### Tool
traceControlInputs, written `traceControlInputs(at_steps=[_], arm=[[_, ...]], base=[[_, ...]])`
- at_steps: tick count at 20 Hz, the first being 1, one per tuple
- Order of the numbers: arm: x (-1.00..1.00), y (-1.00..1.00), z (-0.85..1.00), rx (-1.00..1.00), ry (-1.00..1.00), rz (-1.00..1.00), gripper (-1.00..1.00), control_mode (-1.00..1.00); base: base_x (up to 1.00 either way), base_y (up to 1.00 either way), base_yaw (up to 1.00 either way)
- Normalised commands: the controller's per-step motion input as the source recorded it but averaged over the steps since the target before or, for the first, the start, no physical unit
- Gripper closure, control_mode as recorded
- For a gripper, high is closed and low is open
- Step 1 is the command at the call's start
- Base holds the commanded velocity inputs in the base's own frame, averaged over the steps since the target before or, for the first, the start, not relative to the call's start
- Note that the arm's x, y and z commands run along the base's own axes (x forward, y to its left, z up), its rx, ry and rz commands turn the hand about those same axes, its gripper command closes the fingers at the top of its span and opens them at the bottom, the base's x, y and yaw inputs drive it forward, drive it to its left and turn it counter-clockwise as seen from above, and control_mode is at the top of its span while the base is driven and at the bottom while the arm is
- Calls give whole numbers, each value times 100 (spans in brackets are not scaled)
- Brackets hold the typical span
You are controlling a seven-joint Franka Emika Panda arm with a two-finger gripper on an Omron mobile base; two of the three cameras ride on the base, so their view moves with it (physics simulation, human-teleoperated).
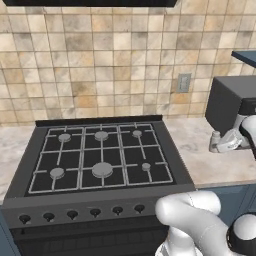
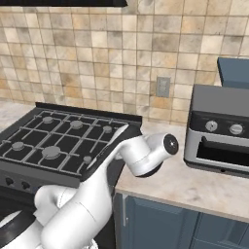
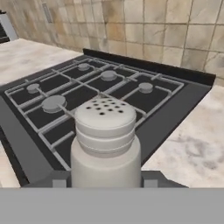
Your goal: Take 2 condiments from the cabinet and move them on the counter near the stove.Make sure the condiments are lined up with each other, next to each other.
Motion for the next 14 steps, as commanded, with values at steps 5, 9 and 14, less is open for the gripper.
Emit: traceControlInputs(at_steps=[5,9,14], arm=[[37,-9,-43,19,4,0,100,-100],[35,-3,-44,15,1,1,100,-100],[22,0,-38,0,-1,9,100,-100]], base=[[0,0,0],[0,0,0],[0,0,0]])
